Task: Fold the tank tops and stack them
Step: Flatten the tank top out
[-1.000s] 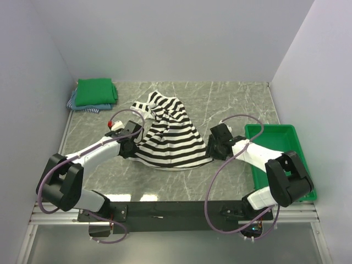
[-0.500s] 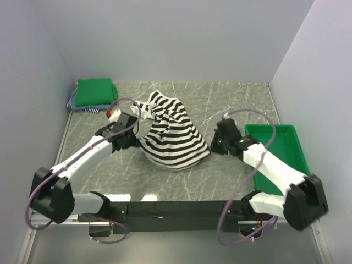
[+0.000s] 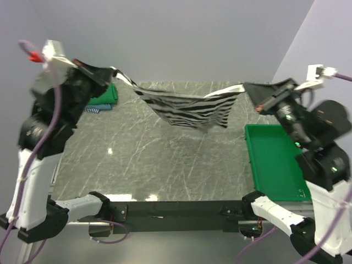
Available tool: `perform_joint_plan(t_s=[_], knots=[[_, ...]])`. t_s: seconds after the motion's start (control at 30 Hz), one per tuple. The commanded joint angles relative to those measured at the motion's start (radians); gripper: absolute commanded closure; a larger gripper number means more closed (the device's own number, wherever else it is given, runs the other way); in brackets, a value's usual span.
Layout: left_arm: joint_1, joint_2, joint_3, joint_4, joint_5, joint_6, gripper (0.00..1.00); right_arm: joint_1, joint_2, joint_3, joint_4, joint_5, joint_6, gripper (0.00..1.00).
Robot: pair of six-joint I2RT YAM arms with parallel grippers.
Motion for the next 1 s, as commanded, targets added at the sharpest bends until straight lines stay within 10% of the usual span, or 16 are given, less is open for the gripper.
perform_joint_plan(t_s=[0.0, 0.47, 0.7, 0.8, 0.97], knots=[[0.004, 0.002, 0.1, -0.046, 0.024, 0.035, 0.99, -0.005, 0.03, 0.096, -0.044, 0.018, -0.026, 1.0], [0.09, 0.189, -0.002, 0.301, -0.031, 0.094, 0.99, -0.113, 0.352, 0.13, 0.259, -0.09, -0.073, 1.0], [0.271, 0.627, 0.584, 0.192, 0.266, 0.084, 0.99, -0.137, 0.725, 0.636, 0.144, -0.105, -0.095, 1.0], [0.323, 0.635, 0.598, 0.223, 0.383, 0.061, 1.0, -0.151, 0.792, 0.846, 0.087, -0.11, -0.086, 1.0], [0.372, 0.477, 0.294, 0.327, 0.445, 0.057, 1.0, -0.153, 0.608, 0.469, 0.242, -0.104, -0.073, 1.0]])
